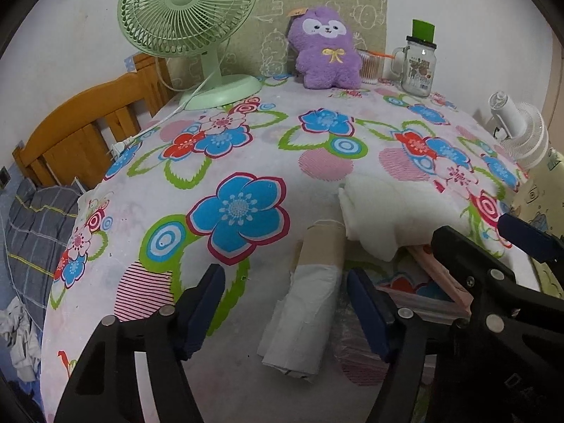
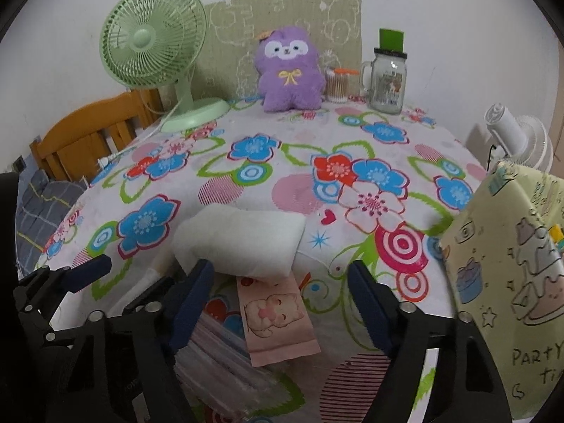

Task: Organize soft objects
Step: 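Grasp the white rolled bag with the left tool while the right tool grasps the pink pig tissue pack, then lift the white roll and pink pack off the table toward the box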

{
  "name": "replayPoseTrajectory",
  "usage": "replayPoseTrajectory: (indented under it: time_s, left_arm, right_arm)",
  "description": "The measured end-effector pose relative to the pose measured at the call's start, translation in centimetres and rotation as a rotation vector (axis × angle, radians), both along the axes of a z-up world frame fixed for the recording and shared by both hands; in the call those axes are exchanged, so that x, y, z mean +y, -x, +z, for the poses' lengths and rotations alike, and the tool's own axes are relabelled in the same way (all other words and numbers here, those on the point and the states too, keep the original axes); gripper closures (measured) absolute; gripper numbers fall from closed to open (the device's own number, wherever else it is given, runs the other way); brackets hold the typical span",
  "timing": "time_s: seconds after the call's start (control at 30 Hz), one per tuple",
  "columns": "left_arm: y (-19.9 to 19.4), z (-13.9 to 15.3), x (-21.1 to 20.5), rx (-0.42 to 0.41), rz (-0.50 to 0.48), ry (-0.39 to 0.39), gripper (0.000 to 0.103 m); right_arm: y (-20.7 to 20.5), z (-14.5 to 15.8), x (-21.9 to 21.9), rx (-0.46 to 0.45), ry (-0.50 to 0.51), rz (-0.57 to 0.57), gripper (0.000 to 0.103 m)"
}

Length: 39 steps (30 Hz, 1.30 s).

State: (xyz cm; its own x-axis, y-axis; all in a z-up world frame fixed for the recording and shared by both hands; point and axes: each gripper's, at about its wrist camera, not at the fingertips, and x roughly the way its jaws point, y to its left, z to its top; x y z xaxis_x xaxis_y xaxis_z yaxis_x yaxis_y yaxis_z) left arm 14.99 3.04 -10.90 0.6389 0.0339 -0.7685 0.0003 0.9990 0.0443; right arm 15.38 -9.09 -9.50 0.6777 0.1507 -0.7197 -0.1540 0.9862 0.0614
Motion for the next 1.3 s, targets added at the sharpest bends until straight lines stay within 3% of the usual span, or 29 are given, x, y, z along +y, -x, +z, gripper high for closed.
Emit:
replayPoseTrajectory:
  time_s: [0.4, 0.53, 0.7, 0.9, 1.07, 1.2, 1.3]
  left_arm:
    - [0.1, -0.3, -0.9, 0.006, -0.055, -0.017, 0.059]
    - [0.1, -0.3, -1.1, 0.005, -0.072, -0.016, 0.067]
    - [0.3, -0.2, -1.5, 0.006, -0.099, -0.022, 0.080]
    - [0.8, -0.2, -1.3, 0.013, -0.095, -0.015, 0.081]
    - [1.0, -0.2, -0.9, 0.016, -0.089, -0.006, 0.081]
    - [1.0, -0.2, -0.9, 0.012, -0.091, -0.008, 0.081]
    - [1.0, -0.2, -1.0, 0.011, -0.094, -0.017, 0.081]
  right_arm:
    - [-1.2, -1.8, 0.0, 0.096, -0.059, 0.005, 0.039]
    - [-1.2, -1.6, 0.6, 0.093, -0.047, 0.028, 0.059]
    - [-1.0, -1.6, 0.7, 0.093, -0.030, 0.034, 0.068]
    - [-0.7, -1.4, 0.9, 0.088, -0.012, 0.055, 0.068]
    - [-0.8, -1.5, 1.3, 0.097, -0.017, 0.070, 0.052]
    - [-1.0, -1.7, 1.6, 0.102, -0.012, 0.067, 0.052]
    - [-1.4, -2.0, 1.6, 0.130, -0.018, 0.062, 0.059]
